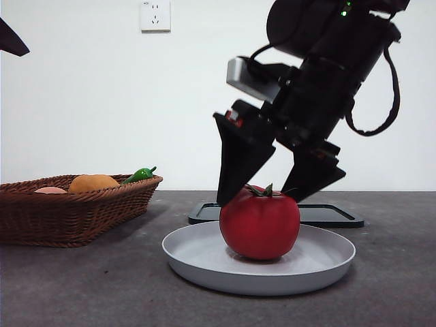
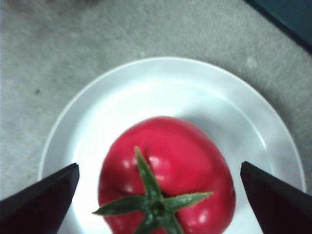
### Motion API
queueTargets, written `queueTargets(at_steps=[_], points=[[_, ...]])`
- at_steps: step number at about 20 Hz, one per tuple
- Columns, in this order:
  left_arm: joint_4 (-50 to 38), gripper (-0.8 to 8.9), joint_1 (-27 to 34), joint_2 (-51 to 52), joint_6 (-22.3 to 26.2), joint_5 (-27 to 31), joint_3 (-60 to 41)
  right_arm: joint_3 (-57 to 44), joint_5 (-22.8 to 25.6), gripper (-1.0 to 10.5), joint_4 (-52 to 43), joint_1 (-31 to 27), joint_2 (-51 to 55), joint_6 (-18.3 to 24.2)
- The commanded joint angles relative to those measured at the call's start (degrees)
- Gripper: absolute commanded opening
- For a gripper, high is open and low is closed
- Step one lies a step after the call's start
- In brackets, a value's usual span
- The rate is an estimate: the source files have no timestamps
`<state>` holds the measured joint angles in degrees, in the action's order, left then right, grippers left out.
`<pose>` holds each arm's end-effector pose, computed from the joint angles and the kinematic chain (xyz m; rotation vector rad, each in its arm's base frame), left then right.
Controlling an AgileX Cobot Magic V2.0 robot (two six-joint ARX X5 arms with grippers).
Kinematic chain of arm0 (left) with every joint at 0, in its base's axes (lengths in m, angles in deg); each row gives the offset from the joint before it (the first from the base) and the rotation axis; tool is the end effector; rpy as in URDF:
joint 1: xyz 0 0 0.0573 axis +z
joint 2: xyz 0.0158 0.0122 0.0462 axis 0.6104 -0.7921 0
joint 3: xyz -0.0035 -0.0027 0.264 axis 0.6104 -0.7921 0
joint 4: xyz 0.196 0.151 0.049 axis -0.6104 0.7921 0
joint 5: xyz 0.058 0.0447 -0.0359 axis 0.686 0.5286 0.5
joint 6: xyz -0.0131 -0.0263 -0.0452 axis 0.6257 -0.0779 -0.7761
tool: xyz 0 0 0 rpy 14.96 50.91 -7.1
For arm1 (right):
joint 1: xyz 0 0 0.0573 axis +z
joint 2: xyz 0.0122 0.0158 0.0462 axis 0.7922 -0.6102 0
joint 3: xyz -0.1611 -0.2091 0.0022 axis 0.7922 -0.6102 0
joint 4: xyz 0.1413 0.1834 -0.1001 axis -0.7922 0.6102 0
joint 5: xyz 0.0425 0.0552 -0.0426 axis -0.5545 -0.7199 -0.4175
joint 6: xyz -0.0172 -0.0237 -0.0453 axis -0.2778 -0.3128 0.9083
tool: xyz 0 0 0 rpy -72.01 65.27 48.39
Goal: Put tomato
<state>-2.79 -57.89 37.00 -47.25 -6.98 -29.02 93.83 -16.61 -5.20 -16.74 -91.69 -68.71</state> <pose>0.1406 -0.0689 0.3250 -0.0215 0.8425 -0.9146 0.2523 0.1902 0.1947 -0.1825 1.0284 0.8013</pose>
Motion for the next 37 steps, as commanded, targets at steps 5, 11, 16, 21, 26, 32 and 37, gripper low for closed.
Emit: queueTargets(at_steps=[5,11,16,21,26,32,37], points=[[-0.37,5.84,-0.15,-0.37,0.74,-0.35,0.76,1.03,0.02,4.2,-0.26,0.66,-2.89,-0.81],[-0.35,5.84,-0.15,-0.37,0.74,-0.35,0.76,2.03,-1.33,1.7,0.9,0.63,-2.54,-1.16],[-0.33,5.84,-0.15,-0.37,0.74,-0.35,0.76,9.55,0.2,1.7,4.39,0.48,0.39,-1.11],[-0.26,5.84,-0.15,-0.37,0.72,-0.35,0.76,17.51,7.1,1.7,3.3,-2.54,0.04,-0.87],[-0.26,5.84,-0.15,-0.37,0.72,-0.35,0.76,21.22,7.3,1.7,-0.72,-8.72,-5.29,-0.68],[-0.24,5.84,-0.15,-0.37,0.72,-0.35,0.76,27.93,6.97,1.7,-1.66,-13.11,-18.1,0.66],[-0.22,5.84,-0.15,-0.37,0.7,-0.35,0.76,34.07,6.88,1.7,-1.99,-14.29,-26.18,1.38]])
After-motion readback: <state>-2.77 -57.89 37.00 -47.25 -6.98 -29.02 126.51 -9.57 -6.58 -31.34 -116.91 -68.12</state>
